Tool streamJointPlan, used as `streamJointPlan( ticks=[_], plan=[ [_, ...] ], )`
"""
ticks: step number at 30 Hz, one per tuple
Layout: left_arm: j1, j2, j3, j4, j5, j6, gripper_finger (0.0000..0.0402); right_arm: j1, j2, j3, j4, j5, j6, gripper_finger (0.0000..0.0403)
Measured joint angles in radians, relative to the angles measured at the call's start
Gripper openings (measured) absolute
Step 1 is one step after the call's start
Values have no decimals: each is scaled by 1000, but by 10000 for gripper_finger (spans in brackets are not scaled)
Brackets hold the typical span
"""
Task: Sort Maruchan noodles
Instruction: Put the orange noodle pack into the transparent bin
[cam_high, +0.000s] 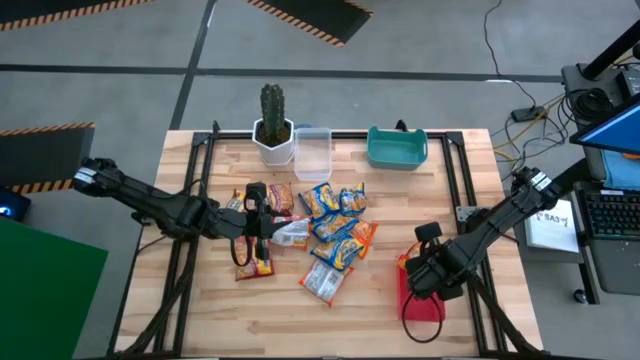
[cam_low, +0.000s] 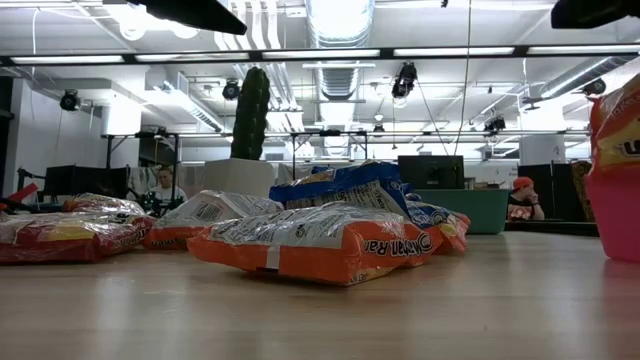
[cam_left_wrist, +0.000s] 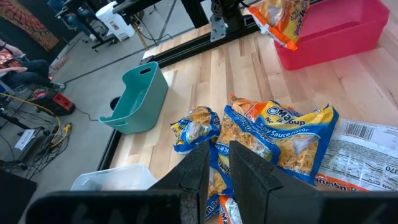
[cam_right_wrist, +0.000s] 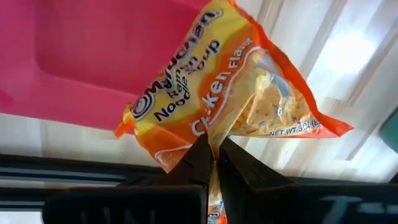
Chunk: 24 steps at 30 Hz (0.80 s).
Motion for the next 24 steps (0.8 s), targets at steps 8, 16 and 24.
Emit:
streamJointPlan(
  ticks=[8,16,24],
  plan=[
    [0,0,0,0,0,2,45,0,0,-25,3,1,8,9],
    [0,0,0,0,0,2,45,-2,0,-25,6,0,82,16],
    [0,0,0,0,0,3,45,-3,0,-25,6,0,253,80]
  ],
)
